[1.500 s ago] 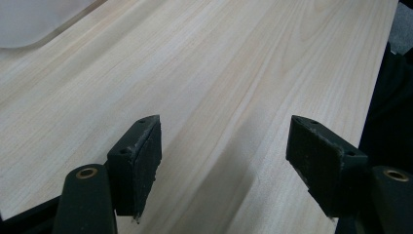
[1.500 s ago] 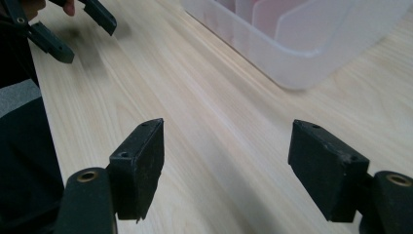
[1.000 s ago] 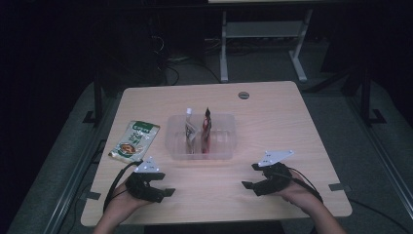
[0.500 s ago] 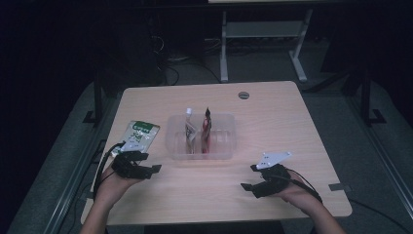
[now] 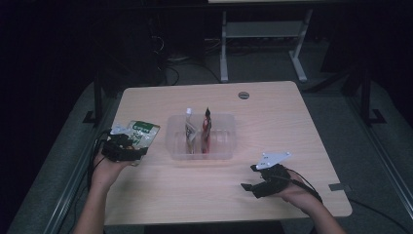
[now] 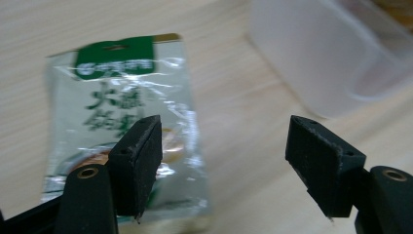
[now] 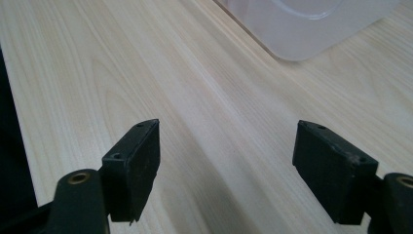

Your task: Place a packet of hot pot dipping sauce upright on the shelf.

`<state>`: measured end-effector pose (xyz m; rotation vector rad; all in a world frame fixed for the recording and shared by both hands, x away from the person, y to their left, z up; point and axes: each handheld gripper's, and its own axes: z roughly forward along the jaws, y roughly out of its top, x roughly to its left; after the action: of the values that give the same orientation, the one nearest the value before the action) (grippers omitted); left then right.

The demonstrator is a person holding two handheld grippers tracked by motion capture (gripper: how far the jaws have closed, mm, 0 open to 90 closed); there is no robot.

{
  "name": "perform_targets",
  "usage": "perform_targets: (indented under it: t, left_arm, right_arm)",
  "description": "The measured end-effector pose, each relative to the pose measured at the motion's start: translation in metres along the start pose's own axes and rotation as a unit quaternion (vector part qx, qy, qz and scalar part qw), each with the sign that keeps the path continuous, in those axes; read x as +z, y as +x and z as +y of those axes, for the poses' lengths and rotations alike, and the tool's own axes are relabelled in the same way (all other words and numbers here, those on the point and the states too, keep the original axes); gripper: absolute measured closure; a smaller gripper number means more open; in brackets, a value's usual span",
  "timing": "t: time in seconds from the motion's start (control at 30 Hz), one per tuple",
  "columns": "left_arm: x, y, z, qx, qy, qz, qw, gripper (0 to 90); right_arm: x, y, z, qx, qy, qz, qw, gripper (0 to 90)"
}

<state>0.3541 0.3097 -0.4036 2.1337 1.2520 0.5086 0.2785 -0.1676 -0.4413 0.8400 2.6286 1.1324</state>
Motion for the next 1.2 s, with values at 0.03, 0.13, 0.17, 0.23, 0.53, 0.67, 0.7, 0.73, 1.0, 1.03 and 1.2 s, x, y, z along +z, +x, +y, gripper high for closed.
perform_targets:
  t: [0.03, 0.13, 0.17, 0.23, 0.53, 0.67, 0.7, 0.73, 1.0, 1.03, 1.2]
  left_arm:
    - [0.001, 0.003, 0.001, -0.001, -0.002, 0.002, 1.0000, 29.0]
    - [0.005, 0.015, 0.005, -0.001, -0.004, 0.015, 0.9999, 28.7]
    - [0.006, 0.019, 0.007, -0.003, -0.005, 0.015, 0.9999, 28.7]
    - [0.007, 0.022, 0.007, -0.006, -0.009, 0.014, 0.9998, 28.3]
    - [0.026, 0.050, -0.001, -0.018, 0.005, 0.017, 0.9997, 22.6]
    - [0.036, 0.062, -0.007, -0.026, 0.018, 0.024, 0.9992, 17.9]
    - [0.039, 0.064, -0.008, -0.028, 0.024, 0.024, 0.9990, 16.6]
    - [0.042, 0.065, -0.009, -0.026, 0.030, 0.025, 0.9989, 15.2]
    - [0.058, 0.067, -0.014, -0.030, 0.054, 0.018, 0.9979, 13.2]
    - [0.058, 0.067, -0.015, -0.033, 0.054, 0.016, 0.9979, 13.3]
    - [0.061, 0.073, -0.020, -0.055, 0.041, -0.004, 0.9977, 13.2]
  right_arm:
    - [0.000, 0.000, 0.000, -0.001, 0.000, 0.000, 1.0000, 24.9]
    - [0.000, 0.000, 0.000, -0.001, 0.001, 0.001, 1.0000, 25.0]
    - [0.000, 0.000, 0.000, 0.000, 0.001, 0.002, 1.0000, 25.0]
    - [0.001, 0.000, 0.000, 0.001, 0.001, 0.003, 1.0000, 25.0]
    - [0.002, -0.002, 0.000, 0.006, -0.001, 0.008, 0.9999, 25.1]
    - [0.003, -0.003, -0.001, 0.006, 0.000, 0.007, 1.0000, 25.1]
    - [0.003, -0.003, -0.001, 0.007, 0.000, 0.007, 1.0000, 25.1]
    - [0.003, -0.003, 0.000, 0.007, 0.000, 0.007, 1.0000, 25.0]
    - [0.003, -0.004, -0.002, 0.011, 0.000, 0.005, 0.9999, 25.1]
    - [0.003, -0.004, -0.002, 0.011, 0.000, 0.005, 0.9999, 25.1]
    - [0.002, -0.004, -0.002, 0.014, 0.001, 0.005, 0.9999, 25.1]
